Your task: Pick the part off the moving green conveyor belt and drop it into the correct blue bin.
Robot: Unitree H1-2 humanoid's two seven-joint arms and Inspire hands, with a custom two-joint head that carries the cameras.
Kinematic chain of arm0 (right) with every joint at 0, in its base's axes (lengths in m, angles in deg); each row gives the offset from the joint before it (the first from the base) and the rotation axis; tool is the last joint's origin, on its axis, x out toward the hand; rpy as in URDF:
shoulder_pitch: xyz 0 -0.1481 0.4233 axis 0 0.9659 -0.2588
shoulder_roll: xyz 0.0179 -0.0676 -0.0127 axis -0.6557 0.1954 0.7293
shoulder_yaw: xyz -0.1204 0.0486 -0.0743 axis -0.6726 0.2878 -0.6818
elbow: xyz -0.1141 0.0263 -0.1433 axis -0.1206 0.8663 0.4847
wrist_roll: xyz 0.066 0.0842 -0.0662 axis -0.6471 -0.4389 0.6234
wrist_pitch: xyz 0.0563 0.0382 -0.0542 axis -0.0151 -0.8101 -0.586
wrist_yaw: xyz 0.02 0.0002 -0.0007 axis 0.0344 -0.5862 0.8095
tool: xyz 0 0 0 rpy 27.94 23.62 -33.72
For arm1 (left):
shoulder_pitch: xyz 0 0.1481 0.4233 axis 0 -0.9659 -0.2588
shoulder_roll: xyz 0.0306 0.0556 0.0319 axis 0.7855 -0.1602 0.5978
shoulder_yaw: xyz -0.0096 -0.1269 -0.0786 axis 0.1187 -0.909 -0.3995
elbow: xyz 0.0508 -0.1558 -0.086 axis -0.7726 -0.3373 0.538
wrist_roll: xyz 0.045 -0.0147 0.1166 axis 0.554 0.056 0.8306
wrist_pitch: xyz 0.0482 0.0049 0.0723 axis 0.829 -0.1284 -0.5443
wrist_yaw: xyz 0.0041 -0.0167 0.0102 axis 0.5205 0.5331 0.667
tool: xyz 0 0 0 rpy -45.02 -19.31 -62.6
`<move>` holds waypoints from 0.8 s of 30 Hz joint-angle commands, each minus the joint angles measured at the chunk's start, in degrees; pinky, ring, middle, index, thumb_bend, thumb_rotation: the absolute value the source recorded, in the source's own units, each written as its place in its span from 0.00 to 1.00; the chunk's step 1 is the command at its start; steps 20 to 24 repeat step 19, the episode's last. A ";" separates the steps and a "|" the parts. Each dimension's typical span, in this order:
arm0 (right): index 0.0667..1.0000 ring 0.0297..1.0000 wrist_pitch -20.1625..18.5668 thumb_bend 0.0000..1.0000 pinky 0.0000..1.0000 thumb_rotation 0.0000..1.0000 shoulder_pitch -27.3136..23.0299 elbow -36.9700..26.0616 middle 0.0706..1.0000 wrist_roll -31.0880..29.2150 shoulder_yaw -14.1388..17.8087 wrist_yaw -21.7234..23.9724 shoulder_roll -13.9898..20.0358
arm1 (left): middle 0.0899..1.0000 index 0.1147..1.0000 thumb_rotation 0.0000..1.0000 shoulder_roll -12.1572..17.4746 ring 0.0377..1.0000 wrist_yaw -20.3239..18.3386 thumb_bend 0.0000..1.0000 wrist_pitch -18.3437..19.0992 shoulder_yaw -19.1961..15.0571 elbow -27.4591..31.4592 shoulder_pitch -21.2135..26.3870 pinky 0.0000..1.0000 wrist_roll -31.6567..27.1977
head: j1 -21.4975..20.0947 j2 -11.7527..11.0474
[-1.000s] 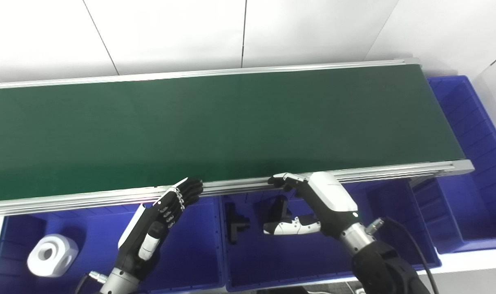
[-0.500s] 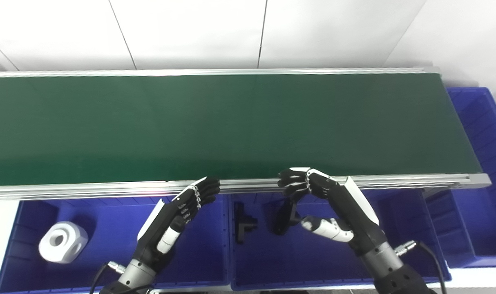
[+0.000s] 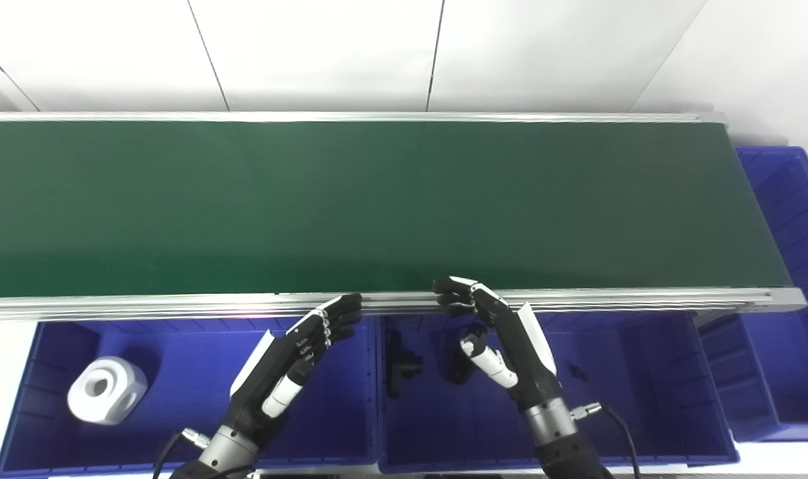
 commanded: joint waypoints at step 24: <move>0.75 0.77 3.48 0.69 0.72 0.95 -2.96 2.38 0.78 -1.98 -11.53 -11.55 7.62 | 0.89 0.83 0.93 -2.68 0.90 2.55 0.86 -9.08 0.23 -2.57 0.63 0.87 7.84 | 1.60 -1.83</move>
